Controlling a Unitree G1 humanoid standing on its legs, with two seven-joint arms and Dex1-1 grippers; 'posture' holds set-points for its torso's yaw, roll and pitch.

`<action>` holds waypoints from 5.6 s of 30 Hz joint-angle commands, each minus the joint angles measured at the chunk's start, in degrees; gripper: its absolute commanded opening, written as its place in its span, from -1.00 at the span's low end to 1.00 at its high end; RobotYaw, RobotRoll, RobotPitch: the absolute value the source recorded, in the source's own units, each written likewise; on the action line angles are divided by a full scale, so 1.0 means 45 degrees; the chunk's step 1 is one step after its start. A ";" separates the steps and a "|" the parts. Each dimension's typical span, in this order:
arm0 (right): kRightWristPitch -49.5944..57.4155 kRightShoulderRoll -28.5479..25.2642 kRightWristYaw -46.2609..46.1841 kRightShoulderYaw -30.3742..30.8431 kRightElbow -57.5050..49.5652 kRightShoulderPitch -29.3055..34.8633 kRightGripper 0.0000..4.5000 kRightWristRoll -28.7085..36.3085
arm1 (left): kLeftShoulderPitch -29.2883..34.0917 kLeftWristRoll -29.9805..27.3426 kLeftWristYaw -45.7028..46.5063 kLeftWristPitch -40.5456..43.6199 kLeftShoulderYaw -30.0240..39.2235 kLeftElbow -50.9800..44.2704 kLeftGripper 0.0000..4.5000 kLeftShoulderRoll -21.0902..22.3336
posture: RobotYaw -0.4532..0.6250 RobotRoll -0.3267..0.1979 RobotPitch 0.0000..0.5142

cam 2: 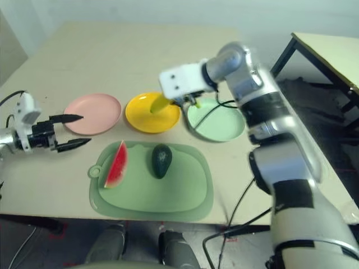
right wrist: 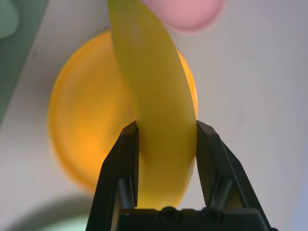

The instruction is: Place the fruits into color-matched plates.

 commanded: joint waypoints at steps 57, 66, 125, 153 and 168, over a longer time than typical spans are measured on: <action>-0.1172 -0.4803 0.6865 0.1319 -0.8815 0.2440 0.99 0.3426 | -0.0547 -0.0917 -0.3966 -0.0635 -0.0913 -0.0151 1.00 0.0085 | 0.28 0.25 -0.51; 0.1156 -0.5321 0.6865 0.1446 -1.2412 0.4040 0.99 0.3970 | -0.0731 -0.1102 -0.5122 -0.0495 -0.1262 -0.0388 1.00 0.0186 | 0.21 0.25 -0.46; 0.0439 -0.3114 0.5710 0.1505 -1.0466 0.5405 0.99 0.1227 | 0.0018 -0.0941 -0.5773 -0.0880 -0.1711 -0.1330 1.00 0.0577 | 0.30 0.25 -0.48; 0.2080 -0.3528 0.5949 0.0987 -1.1305 0.5567 -0.98 0.1390 | -0.0336 -0.1028 -0.5686 -0.0708 -0.1811 -0.1086 1.00 0.0346 | 0.23 0.25 -0.43; 0.4937 -0.7020 0.6865 -0.0381 -1.4774 0.6166 0.98 0.2646 | -0.0816 -0.0921 -0.5931 -0.0869 -0.2252 -0.0585 1.00 -0.0060 | 0.13 0.25 -0.41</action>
